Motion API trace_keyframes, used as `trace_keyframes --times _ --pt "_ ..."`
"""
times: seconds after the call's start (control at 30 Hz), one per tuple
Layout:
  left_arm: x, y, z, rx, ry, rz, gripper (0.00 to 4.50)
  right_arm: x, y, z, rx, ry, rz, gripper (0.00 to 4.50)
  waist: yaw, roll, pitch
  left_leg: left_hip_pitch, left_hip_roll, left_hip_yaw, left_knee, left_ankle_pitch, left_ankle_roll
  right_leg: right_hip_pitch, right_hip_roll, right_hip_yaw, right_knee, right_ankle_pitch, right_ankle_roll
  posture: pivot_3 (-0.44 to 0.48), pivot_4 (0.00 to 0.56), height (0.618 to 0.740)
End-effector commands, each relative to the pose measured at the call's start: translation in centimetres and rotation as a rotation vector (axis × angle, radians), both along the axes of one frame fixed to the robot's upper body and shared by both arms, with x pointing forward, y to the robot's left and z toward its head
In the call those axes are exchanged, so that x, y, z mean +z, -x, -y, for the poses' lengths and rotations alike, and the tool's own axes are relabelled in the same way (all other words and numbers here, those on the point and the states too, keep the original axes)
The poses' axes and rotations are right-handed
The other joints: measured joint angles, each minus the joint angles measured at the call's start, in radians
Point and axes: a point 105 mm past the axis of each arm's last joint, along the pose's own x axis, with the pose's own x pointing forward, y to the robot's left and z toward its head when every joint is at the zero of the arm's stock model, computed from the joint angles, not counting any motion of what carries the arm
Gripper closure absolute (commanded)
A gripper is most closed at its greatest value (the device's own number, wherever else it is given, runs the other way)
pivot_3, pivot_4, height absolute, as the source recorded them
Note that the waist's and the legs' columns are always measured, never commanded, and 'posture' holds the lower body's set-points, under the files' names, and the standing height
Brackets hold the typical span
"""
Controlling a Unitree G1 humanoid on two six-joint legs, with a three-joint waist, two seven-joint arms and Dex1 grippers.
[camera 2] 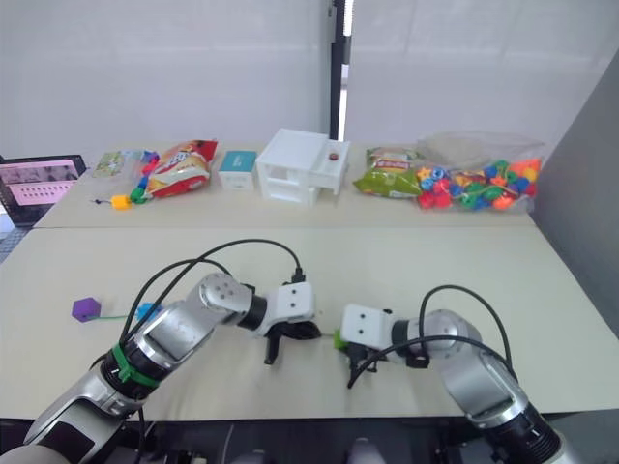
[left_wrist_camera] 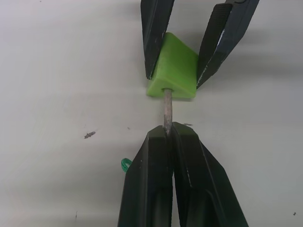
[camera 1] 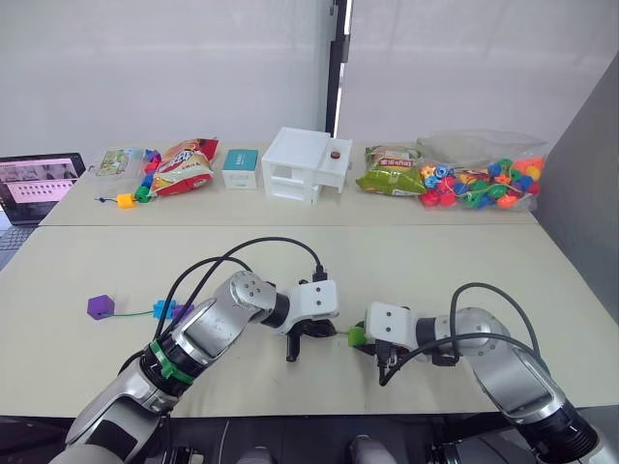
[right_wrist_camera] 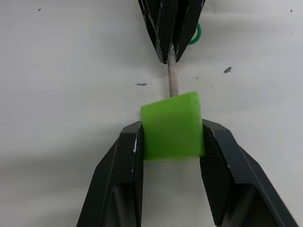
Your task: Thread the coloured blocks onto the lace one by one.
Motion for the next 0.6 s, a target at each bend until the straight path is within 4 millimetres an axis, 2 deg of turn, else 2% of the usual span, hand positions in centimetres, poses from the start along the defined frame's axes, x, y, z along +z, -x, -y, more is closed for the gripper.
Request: trace_keyframes --times 0.03,0.23,0.6 --pt "2.2 1.1 1.5 -0.033 0.087 0.026 4.5 -1.2 2.2 -2.7 0.063 -0.043 -0.082 3.36 -0.002 0.0 0.0 0.0 0.0 0.0 0.0 0.0 0.0 0.0 0.0 0.0 0.0 0.0 0.0 0.0 0.15 0.74" --pt "1.8 1.2 1.4 0.014 0.096 0.014 4.5 -1.1 2.4 -3.3 0.085 -0.047 -0.054 3.36 -0.013 0.0 0.0 0.0 0.0 0.0 0.0 0.0 0.0 0.0 0.0 0.0 0.0 0.0 0.0 0.0 0.15 0.74" --pt "1.2 0.1 1.2 -0.045 0.088 0.136 4.5 -1.1 2.3 -3.5 0.16 -0.013 0.031 3.36 -0.011 0.0 0.0 0.0 0.0 0.0 0.0 0.0 0.0 0.0 0.0 0.0 -0.001 0.0 0.0 0.0 0.15 0.74"
